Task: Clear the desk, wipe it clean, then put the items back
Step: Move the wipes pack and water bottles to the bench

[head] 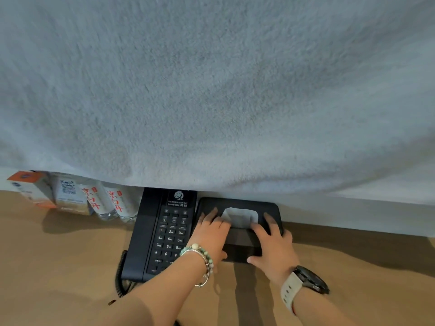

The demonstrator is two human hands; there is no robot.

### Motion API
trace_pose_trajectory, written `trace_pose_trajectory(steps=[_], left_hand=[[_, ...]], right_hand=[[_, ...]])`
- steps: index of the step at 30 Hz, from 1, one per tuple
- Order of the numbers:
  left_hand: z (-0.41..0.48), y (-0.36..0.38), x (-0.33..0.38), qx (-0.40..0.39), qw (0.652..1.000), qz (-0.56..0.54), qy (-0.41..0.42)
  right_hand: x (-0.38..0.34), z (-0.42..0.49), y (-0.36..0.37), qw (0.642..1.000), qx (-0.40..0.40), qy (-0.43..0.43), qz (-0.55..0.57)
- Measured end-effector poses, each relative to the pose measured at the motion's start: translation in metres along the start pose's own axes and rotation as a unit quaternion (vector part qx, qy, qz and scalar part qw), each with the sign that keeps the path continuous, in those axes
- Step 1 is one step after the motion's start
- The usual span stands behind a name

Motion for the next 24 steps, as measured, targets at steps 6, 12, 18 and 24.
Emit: trace_pose_trajectory(steps=[6,12,18,24], left_hand=[[-0.020,0.004,0.013,0.016,1.000,0.007,0.010],[-0.052,-0.006,0.033,0.068,0.997,0.014,0.014],[-0.094,-0.030,0.029,0.080,0.997,-0.009,-0.001],[-0.146,-0.037,-0.006,0.078,0.995,-0.034,-0.046]], right_hand=[[0.006,-0.024,0.002,1.000,0.013,-0.007,0.008],[0.014,-0.059,-0.016,0.998,0.048,-0.026,-0.022],[-0.005,-0.086,-0.035,0.994,0.070,-0.074,-0.041],[-0.055,-0.099,-0.032,0.986,0.053,-0.145,-0.059]])
Point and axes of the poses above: each hand's wrist, its own z-axis towards the middle knuckle, its own y-axis out of the palm, x = y × z, the point moved 2 cm from there along z, towards the middle knuckle, and after that the axes turned 4 degrees about -x, right-handed, at the moved point
